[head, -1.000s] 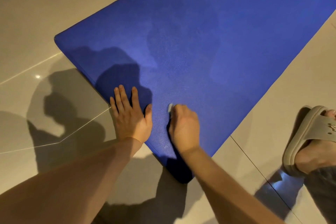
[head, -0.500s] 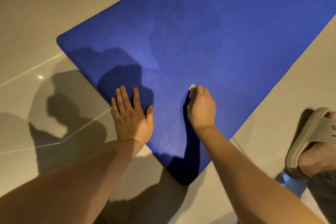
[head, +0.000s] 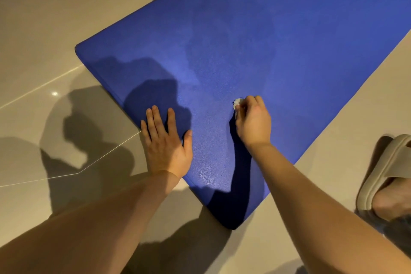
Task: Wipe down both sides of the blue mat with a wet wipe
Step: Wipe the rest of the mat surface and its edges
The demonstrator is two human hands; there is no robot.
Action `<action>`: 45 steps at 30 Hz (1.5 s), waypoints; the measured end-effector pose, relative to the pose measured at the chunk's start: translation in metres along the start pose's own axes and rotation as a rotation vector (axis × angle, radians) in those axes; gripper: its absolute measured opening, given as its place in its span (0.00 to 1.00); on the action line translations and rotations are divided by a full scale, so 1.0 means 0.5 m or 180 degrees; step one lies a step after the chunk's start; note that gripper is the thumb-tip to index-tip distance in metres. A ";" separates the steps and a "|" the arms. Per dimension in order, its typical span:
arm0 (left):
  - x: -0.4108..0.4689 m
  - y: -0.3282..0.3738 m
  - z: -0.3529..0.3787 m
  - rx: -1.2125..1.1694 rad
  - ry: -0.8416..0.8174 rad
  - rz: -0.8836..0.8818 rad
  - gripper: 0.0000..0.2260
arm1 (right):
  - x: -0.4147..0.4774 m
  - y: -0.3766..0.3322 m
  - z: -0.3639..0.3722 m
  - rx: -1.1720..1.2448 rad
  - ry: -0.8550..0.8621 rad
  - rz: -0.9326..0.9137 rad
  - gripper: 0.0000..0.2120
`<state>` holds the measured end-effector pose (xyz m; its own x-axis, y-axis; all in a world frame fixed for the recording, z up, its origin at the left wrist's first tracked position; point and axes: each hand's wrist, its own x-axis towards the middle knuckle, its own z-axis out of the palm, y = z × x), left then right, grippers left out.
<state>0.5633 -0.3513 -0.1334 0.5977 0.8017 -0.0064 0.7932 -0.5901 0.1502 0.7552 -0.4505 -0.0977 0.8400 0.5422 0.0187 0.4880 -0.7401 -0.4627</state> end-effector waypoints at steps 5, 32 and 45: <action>0.000 -0.002 0.002 -0.0030 -0.0003 0.0002 0.31 | -0.126 -0.080 0.043 0.0375 -0.0282 -0.0183 0.02; 0.000 -0.005 0.006 -0.0095 -0.0090 -0.0055 0.32 | 0.035 -0.018 0.013 -0.0502 -0.0104 -0.0515 0.08; 0.000 -0.003 0.002 -0.0198 -0.0048 -0.0002 0.37 | -0.055 -0.039 0.037 -0.0521 -0.0621 -0.2264 0.05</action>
<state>0.5622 -0.3505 -0.1348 0.5991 0.8004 -0.0215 0.7852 -0.5821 0.2114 0.7181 -0.4436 -0.1056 0.2597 0.9606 0.0994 0.9387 -0.2269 -0.2597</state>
